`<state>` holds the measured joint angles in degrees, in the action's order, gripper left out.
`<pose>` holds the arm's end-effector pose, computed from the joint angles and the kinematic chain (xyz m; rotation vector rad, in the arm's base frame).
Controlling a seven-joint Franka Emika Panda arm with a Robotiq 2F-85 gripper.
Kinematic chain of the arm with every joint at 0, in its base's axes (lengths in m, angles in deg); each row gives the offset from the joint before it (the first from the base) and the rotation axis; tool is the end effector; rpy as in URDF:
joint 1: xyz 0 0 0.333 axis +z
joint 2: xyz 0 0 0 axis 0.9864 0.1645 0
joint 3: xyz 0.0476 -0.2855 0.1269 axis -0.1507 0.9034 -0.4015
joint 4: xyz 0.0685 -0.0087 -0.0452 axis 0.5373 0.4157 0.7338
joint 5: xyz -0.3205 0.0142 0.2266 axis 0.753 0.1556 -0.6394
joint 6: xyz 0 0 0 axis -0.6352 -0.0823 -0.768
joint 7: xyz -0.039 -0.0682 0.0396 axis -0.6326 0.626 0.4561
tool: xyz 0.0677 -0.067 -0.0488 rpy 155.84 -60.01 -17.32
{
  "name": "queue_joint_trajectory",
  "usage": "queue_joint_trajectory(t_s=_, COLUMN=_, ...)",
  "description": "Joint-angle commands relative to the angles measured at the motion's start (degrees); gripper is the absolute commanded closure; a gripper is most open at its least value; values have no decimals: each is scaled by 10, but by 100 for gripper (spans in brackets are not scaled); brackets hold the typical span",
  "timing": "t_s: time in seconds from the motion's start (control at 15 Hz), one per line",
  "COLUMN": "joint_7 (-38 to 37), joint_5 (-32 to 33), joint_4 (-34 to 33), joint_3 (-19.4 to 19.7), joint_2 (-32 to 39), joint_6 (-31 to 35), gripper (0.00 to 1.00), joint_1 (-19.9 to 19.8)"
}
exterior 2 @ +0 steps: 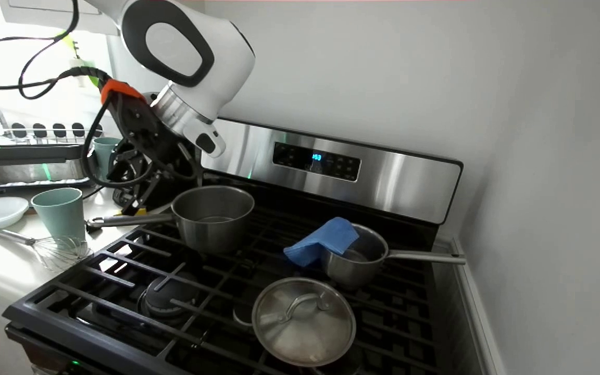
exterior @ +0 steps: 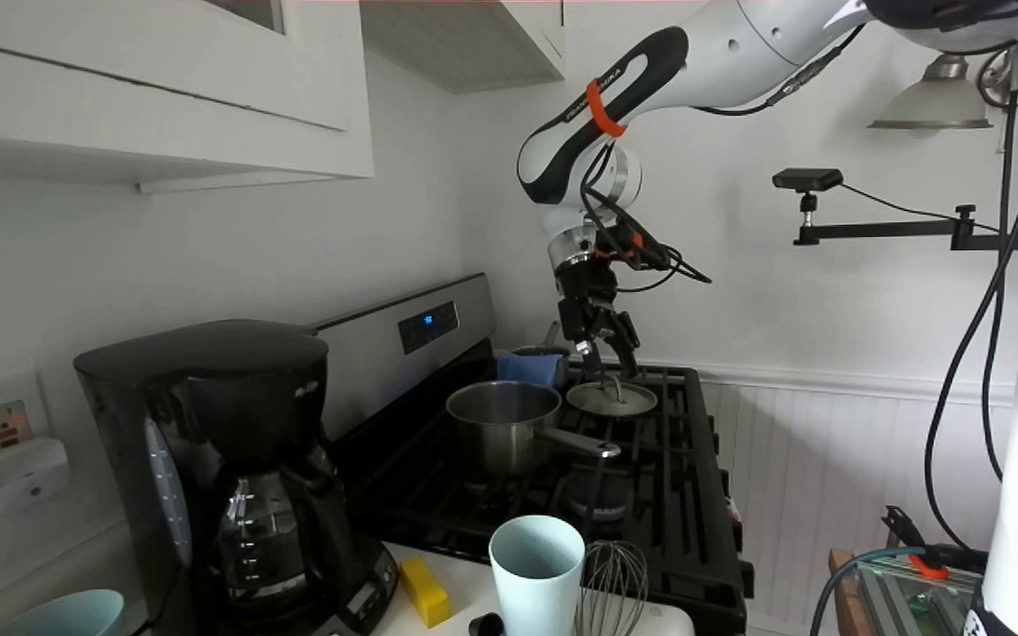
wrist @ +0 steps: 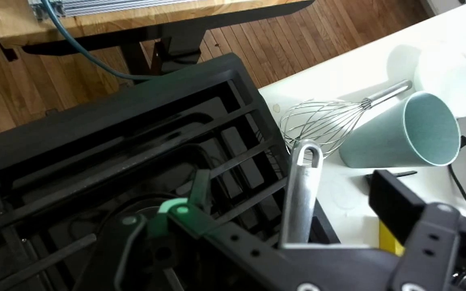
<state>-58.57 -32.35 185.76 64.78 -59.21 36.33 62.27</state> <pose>0.4537 -0.2293 0.3848 -2.6239 0.4250 0.6775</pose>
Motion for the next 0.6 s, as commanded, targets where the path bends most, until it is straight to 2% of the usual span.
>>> queue_joint_trajectory(t_s=0.0, joint_7=46, joint_5=-11, joint_4=18, joint_3=0, joint_2=-14, joint_6=6, gripper=0, joint_1=13)
queue_joint_trajectory(t_s=0.13, joint_7=97, joint_5=-14, joint_4=50, joint_3=-11, joint_2=-43, joint_6=27, gripper=0, joint_1=25)
queue_joint_trajectory(t_s=0.53, joint_7=185, joint_5=-27, joint_4=144, joint_3=-44, joint_2=-121, joint_6=123, gripper=0, joint_1=83)
